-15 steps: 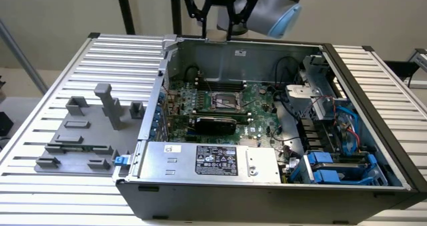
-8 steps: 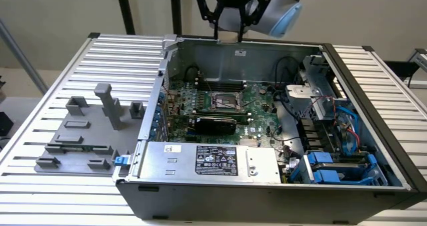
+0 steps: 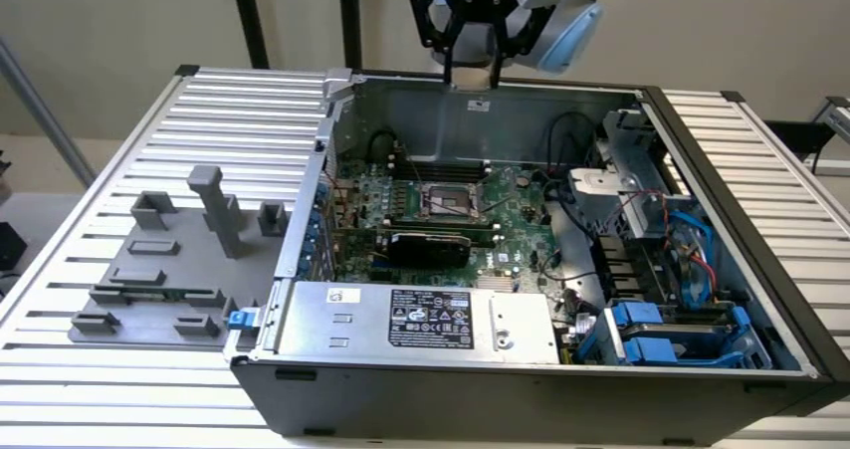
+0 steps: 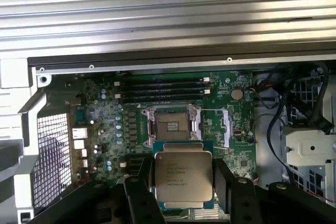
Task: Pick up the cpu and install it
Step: 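Pick up the cpu and move it towards the insertion slot, then place the cpu into insertion slot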
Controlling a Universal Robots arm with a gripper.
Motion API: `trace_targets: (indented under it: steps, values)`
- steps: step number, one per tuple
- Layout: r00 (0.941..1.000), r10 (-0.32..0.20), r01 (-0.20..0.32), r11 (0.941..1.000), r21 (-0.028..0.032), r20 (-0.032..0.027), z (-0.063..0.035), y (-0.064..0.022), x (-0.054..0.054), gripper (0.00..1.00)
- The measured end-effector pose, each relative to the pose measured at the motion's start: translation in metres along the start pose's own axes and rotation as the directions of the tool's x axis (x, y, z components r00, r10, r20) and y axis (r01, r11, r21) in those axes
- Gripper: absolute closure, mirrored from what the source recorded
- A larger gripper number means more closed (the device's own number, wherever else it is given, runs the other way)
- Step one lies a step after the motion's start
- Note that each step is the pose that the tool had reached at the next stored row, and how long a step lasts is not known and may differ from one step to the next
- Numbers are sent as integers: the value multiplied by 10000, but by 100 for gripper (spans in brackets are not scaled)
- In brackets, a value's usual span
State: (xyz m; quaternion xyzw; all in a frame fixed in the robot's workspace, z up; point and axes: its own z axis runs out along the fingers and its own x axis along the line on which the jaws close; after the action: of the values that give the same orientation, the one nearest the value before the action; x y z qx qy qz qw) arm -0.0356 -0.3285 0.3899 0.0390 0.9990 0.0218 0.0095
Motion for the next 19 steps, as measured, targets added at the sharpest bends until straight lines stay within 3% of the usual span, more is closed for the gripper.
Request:
trace_targets:
  steps: [4,19]
  values:
    - [10000,-64,64,10000,0,11,54,20,-30,45]
    - [10000,-66,66,10000,3,-2,54,21,-35,45]
